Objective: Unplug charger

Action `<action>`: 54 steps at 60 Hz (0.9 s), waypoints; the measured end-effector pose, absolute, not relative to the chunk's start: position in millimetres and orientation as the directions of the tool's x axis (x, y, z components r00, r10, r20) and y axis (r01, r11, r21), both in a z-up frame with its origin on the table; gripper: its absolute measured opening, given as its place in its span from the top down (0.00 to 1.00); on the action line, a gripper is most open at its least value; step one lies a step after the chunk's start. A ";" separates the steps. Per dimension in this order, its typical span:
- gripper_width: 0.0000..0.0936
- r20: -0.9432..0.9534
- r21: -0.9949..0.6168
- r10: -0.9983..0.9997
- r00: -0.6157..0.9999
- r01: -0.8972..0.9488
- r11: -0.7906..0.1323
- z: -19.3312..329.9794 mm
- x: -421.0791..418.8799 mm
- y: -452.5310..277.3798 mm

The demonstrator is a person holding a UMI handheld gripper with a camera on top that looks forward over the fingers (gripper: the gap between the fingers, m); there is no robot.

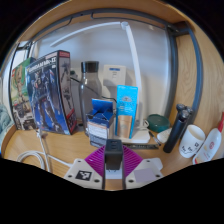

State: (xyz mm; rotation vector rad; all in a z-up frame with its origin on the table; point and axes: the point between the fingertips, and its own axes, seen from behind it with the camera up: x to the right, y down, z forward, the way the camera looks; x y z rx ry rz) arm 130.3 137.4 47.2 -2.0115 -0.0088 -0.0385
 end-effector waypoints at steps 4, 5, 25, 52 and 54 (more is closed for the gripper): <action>0.81 0.020 -0.896 -0.010 1.000 0.013 -0.444 46.1 129.1 138.8; 0.82 0.022 -0.894 -0.012 1.000 0.014 -0.448 45.8 129.0 138.9; 0.89 0.012 -0.976 -0.035 0.999 0.004 -0.219 221.7 154.8 155.9; 0.89 0.032 -0.741 -0.246 0.969 -0.142 -0.656 112.5 311.8 36.8; 0.89 0.031 -0.705 -0.243 0.969 -0.151 -0.693 94.0 316.1 28.3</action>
